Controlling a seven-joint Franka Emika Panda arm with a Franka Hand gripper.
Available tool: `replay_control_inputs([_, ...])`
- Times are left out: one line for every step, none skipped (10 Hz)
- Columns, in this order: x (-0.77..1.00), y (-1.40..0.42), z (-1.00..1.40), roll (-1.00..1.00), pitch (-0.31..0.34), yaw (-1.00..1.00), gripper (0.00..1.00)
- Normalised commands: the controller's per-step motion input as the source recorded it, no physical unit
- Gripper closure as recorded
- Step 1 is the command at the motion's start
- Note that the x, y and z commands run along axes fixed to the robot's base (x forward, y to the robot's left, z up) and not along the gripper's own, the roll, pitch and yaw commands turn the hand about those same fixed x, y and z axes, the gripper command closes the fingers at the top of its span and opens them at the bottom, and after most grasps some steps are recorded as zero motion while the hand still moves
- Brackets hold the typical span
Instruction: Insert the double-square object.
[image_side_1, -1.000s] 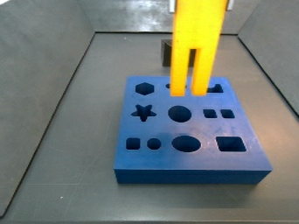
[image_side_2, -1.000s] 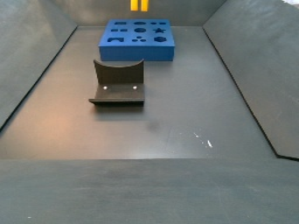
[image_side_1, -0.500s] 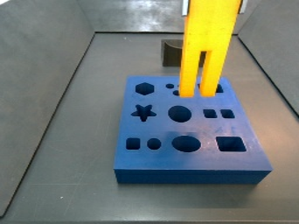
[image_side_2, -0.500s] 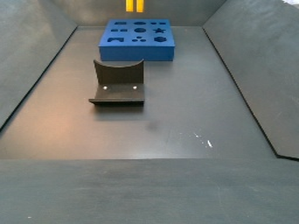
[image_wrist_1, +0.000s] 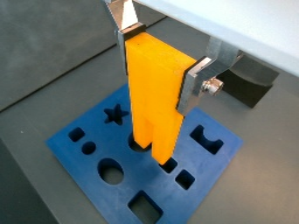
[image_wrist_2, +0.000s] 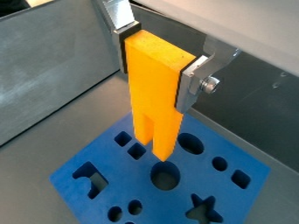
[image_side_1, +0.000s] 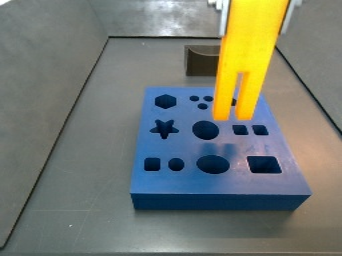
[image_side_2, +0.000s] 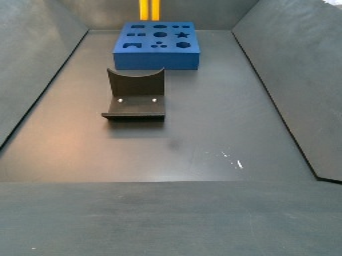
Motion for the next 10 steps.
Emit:
replay_control_inputs([1.0,0.0,-0.21,0.04,-0.01,0.0,1.0])
replay_control_inputs([1.0,0.0,-0.18,0.07,0.0,0.0,1.0])
replay_control_inputs([1.0,0.0,-0.09,0.12,0.0,0.0,1.0])
replay_control_inputs([1.0,0.02,-0.09,0.19,0.02,0.0,1.0])
replay_control_inputs([1.0,0.0,-0.06,0.19,0.006,0.0,1.0])
replay_control_inputs([1.0,0.0,-0.07,0.2,0.02,0.0,1.0])
replay_control_inputs([0.9,0.0,-0.03,0.22,0.106,0.0,1.0])
replay_control_inputs([0.84,0.0,-0.05,0.21,0.103,0.03,1.0])
replay_control_inputs([0.72,0.0,-0.08,0.19,0.09,0.05,1.0])
replay_control_inputs([0.73,0.0,-0.09,0.16,0.076,0.05,1.0])
